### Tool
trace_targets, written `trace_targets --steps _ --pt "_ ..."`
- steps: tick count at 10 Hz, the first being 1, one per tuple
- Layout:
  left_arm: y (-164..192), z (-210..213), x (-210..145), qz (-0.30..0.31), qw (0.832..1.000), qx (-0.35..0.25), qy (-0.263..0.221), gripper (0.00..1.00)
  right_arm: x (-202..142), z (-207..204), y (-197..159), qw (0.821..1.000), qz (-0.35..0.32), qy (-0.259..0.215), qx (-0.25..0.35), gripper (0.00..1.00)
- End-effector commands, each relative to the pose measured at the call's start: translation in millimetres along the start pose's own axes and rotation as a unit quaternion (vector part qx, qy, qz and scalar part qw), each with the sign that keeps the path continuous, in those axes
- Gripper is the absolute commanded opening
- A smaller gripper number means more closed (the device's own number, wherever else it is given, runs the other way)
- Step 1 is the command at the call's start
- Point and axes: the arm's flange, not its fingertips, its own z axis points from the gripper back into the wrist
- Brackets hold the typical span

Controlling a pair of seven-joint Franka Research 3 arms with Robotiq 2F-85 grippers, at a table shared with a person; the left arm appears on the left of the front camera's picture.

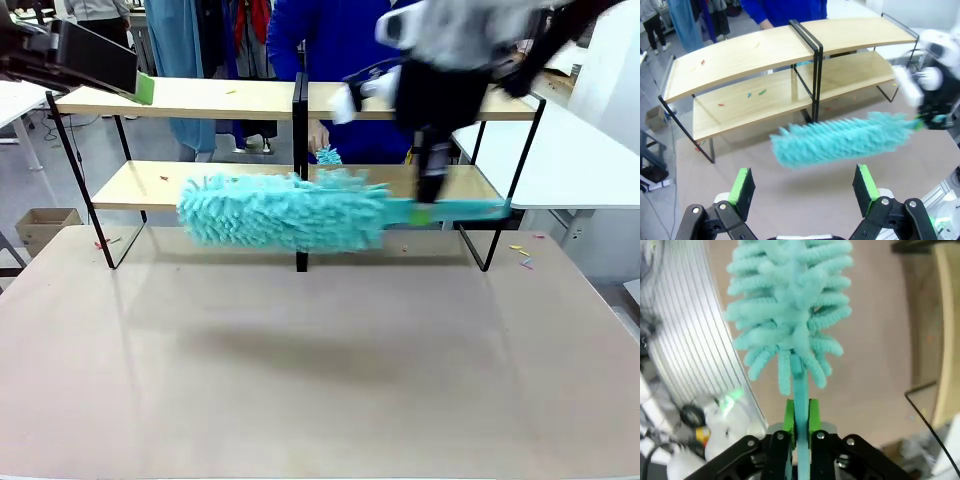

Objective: Clean the shelves.
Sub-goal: Clean another randomly selected level of the Shelf with the Duster.

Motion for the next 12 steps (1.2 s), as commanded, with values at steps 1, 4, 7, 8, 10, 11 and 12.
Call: trace_targets --steps 1,4,7,8,10,11,12 --pt "1 1 -1 -0.006 1.0 0.001 0.0 1.0 58 -4 -18 0.994 -0.095 -0.057 -0.012 0.12" --pt "1 1 -1 -0.006 1.0 0.001 0.0 1.0 64 -30 -24 0.996 -0.078 -0.047 0.006 0.12" --pt "1 1 -1 -0.006 1.0 0.001 0.0 1.0 66 -28 -17 0.992 -0.105 -0.071 -0.016 0.12" --pt "1 1 -1 -0.006 1.0 0.001 0.0 1.0 75 -32 -14 0.987 -0.135 -0.072 -0.043 0.12" --pt "1 1 -1 -0.006 1.0 0.001 0.0 1.0 112 -43 -12 0.982 -0.173 -0.046 -0.056 0.12" --pt "1 1 -1 -0.006 1.0 0.001 0.0 1.0 125 -46 -11 0.978 -0.198 -0.043 -0.052 0.12" --pt "1 1 -1 -0.006 1.0 0.001 0.0 1.0 137 -49 -9 0.975 -0.216 -0.03 -0.047 0.12"
